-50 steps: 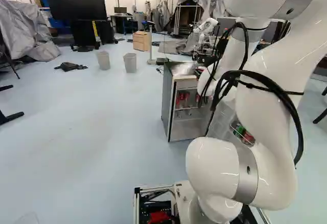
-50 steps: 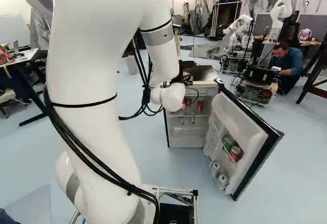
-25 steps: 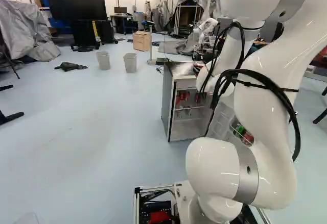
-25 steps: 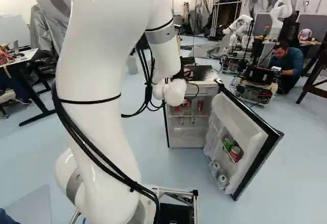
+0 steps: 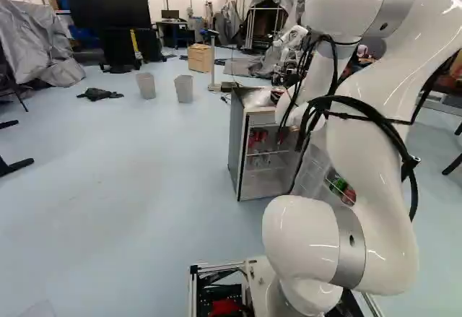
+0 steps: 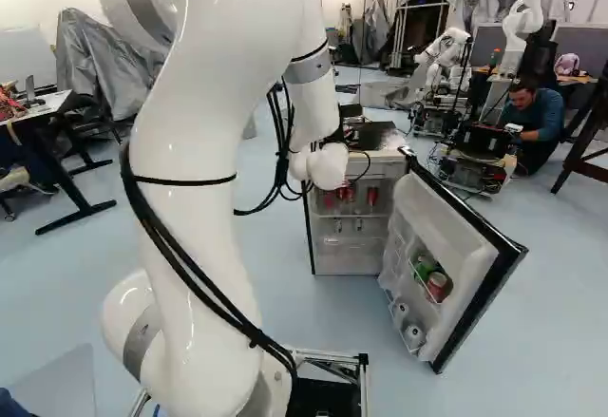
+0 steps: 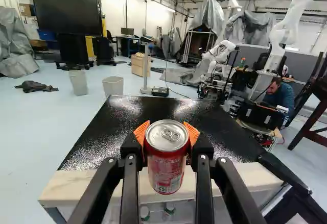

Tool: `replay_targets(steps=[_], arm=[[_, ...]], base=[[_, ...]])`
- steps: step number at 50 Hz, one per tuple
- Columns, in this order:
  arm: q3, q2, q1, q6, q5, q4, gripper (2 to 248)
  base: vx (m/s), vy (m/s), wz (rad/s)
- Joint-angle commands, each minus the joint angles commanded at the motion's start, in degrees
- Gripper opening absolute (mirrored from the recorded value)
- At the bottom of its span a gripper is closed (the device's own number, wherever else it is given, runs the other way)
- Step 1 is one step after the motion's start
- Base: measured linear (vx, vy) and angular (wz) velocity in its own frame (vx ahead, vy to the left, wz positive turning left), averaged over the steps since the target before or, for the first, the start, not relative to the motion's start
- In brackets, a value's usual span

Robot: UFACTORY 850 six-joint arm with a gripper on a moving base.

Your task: Grab a drink from the fridge

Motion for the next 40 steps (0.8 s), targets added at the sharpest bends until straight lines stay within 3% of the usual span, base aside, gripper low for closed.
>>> replay_targets(steps=[25, 40], arm=[[-6.54, -5.02, 1.12, 0.0, -2.45, 0.0, 100], [-7.41, -5.68, 1.26, 0.62, -2.63, 0.0, 100]], base=[[0.0, 0.0, 0.0], [0.0, 0.0, 0.0]])
